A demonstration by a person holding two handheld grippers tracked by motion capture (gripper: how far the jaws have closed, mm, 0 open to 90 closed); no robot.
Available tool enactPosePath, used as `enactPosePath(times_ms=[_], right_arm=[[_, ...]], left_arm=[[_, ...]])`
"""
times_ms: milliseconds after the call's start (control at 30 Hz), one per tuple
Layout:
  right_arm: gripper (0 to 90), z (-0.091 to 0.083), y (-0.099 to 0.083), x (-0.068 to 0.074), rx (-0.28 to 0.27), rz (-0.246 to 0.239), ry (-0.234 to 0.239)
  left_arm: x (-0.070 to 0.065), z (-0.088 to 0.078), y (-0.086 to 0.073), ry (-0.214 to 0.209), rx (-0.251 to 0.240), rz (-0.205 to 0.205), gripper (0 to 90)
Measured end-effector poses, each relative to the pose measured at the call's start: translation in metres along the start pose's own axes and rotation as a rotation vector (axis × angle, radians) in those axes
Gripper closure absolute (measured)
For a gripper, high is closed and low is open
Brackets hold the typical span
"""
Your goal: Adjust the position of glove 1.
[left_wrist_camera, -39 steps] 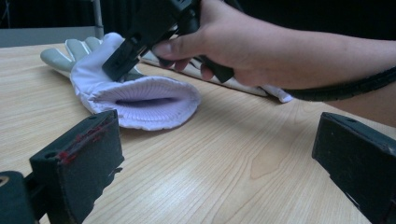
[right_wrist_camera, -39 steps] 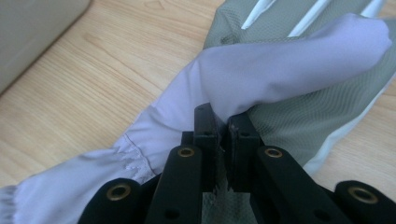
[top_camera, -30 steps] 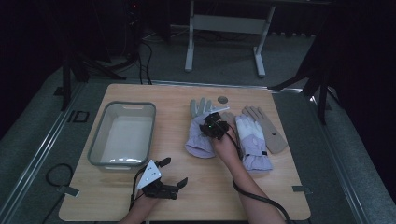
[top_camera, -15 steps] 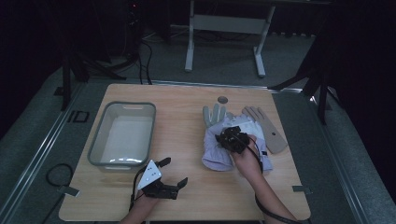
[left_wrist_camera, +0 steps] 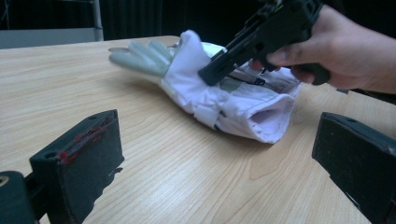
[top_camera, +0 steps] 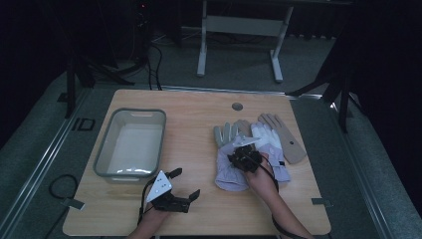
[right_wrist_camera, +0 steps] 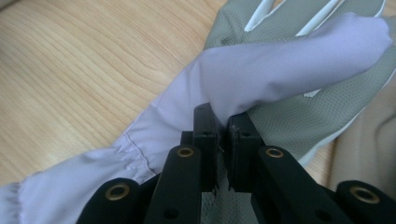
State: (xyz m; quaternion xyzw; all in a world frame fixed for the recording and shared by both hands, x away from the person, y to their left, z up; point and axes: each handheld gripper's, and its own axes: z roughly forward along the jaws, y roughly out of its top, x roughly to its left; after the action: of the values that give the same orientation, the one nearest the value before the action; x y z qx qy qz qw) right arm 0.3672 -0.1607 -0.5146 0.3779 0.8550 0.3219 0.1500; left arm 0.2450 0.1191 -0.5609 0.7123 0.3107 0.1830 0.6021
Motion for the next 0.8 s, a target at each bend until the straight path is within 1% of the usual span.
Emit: enactPosePath(times_ms=[33,67,133,167,200,233,267,300,367,400,433,467,500,533,600,633,667,700,800], right_arm=[[82.6,0.007,-0.002,0.000,0.013,0.000,-0.010],[82.6,0.007,-0.002,0.000,0.013,0.000,-0.010],[80.9,0.014,-0.004,-0.001,0.018,0.018,-0.007],[80.3,0.015,-0.005,-0.001,0.018,0.027,0.000],[80.3,0.015,-0.005,-0.001,0.018,0.027,0.000],[76.2,0.015,-0.005,-0.002,0.012,0.036,-0.001],[76.2,0.015,-0.005,-0.002,0.012,0.036,-0.001],[73.7,0.014,-0.005,-0.002,0.012,0.037,0.000],[64.1,0.011,-0.004,-0.002,0.002,0.039,0.006],[54.8,0.007,-0.003,-0.002,-0.003,0.043,0.017],[54.8,0.007,-0.003,-0.002,-0.003,0.043,0.017],[52.9,0.005,-0.003,-0.003,-0.010,0.038,0.024],[49.1,-0.003,-0.001,-0.003,-0.031,0.034,0.031],[49.1,-0.003,-0.001,-0.003,-0.031,0.034,0.031],[46.8,-0.012,0.001,-0.003,-0.057,0.016,0.023],[46.9,-0.024,0.004,-0.006,-0.096,0.017,0.022],[46.2,-0.030,0.005,-0.007,-0.111,0.016,0.022],[46.2,-0.030,0.005,-0.007,-0.111,0.016,0.022],[42.6,-0.048,0.008,-0.017,-0.150,0.018,0.002]], left_arm=[[0.000,0.000,0.000,0.000,0.000,0.000,1.6],[0.000,0.000,0.000,0.000,0.000,0.000,1.6],[0.000,0.000,0.000,-0.001,0.000,0.002,1.6],[0.000,0.000,0.000,-0.001,-0.001,0.002,1.6],[0.000,0.000,0.000,-0.001,-0.001,0.002,1.6],[0.000,0.000,0.000,-0.002,0.000,0.003,1.6],[0.000,0.000,0.000,-0.002,0.000,0.003,1.6],[0.000,0.000,0.000,-0.002,-0.001,0.002,1.6],[0.000,0.000,0.000,-0.002,0.000,0.002,1.6],[0.000,0.000,0.000,-0.002,-0.001,0.001,1.6],[0.000,0.000,0.000,-0.002,0.000,0.001,1.6],[0.000,0.000,0.000,-0.002,-0.001,0.000,1.6],[0.000,0.000,0.000,-0.003,-0.001,0.000,1.6],[0.000,0.000,0.000,-0.003,-0.001,0.000,1.6],[0.000,0.000,0.000,-0.003,0.000,0.001,1.6],[0.000,0.000,0.000,-0.003,-0.001,0.001,1.6],[0.000,0.000,0.000,-0.003,-0.001,0.002,1.6],[0.000,0.000,0.000,-0.004,-0.001,0.002,1.6],[0.000,0.000,0.000,-0.005,-0.002,0.002,1.6]])
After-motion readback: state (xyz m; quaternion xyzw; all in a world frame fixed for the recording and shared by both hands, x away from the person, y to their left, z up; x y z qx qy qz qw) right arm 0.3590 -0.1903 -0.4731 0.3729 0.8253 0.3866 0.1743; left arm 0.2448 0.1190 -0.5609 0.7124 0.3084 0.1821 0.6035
